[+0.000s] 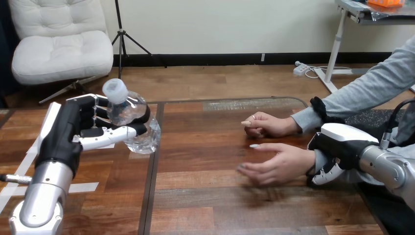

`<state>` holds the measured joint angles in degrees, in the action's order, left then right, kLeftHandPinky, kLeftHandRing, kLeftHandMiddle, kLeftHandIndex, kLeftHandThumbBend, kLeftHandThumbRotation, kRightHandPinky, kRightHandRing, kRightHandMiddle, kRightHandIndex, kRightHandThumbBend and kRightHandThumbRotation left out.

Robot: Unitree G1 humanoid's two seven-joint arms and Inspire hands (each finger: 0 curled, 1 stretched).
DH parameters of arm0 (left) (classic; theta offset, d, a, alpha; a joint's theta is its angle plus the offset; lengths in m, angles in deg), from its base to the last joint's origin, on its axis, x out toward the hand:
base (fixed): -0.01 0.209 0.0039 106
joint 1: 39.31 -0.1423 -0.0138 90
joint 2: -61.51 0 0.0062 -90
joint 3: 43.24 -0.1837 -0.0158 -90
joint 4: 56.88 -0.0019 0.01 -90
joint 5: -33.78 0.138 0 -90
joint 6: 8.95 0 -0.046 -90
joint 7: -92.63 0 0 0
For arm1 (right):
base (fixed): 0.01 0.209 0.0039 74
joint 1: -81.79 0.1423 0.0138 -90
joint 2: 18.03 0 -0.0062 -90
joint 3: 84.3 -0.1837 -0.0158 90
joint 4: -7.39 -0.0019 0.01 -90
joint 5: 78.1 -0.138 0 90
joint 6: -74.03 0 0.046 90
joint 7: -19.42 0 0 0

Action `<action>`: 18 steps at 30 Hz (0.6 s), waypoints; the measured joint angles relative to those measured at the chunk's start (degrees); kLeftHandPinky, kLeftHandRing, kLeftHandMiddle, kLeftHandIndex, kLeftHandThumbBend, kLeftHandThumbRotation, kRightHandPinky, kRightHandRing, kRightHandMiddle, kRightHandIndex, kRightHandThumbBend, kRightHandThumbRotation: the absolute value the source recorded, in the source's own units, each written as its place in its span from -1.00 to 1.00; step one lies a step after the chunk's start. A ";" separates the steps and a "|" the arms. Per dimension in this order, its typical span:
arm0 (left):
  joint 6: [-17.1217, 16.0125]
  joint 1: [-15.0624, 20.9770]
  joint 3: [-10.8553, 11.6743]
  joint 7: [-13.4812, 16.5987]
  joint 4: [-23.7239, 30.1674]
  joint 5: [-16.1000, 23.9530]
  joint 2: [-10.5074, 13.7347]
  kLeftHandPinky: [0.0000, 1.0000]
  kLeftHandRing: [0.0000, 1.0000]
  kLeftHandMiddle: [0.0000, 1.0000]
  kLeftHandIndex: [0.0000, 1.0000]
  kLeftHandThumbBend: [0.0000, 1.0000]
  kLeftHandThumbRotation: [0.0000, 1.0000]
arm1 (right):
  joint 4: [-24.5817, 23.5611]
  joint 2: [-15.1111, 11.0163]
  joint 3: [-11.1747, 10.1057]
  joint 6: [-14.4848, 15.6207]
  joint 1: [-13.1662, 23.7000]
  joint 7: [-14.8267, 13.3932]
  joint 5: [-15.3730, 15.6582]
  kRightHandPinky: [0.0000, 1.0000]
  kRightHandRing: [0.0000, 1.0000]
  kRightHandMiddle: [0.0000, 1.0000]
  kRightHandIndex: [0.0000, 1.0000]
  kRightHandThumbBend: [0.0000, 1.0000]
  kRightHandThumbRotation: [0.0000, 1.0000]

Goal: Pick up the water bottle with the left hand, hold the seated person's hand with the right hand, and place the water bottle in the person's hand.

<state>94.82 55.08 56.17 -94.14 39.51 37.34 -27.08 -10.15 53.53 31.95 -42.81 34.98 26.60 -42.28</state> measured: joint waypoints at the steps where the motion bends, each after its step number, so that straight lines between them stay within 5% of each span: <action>1: 0.05 0.00 -0.07 -0.05 0.03 0.02 -0.04 -0.36 -0.23 -0.16 -0.13 0.35 -1.00 | 0.00 -0.04 -0.05 -0.10 0.00 0.00 0.00 -0.51 -0.42 -0.30 -0.30 0.06 -1.00; 18: 0.15 -0.02 -1.68 -0.38 0.11 0.12 -0.34 -0.38 -0.25 -0.17 -0.15 0.39 -1.00 | -0.05 -1.08 -0.60 -2.45 0.00 -0.02 -0.87 -0.61 -0.53 -0.41 -0.38 0.08 -1.00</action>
<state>94.97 55.06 54.50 -94.52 39.61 37.46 -27.42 -10.20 52.45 31.35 -45.26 34.98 26.57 -43.15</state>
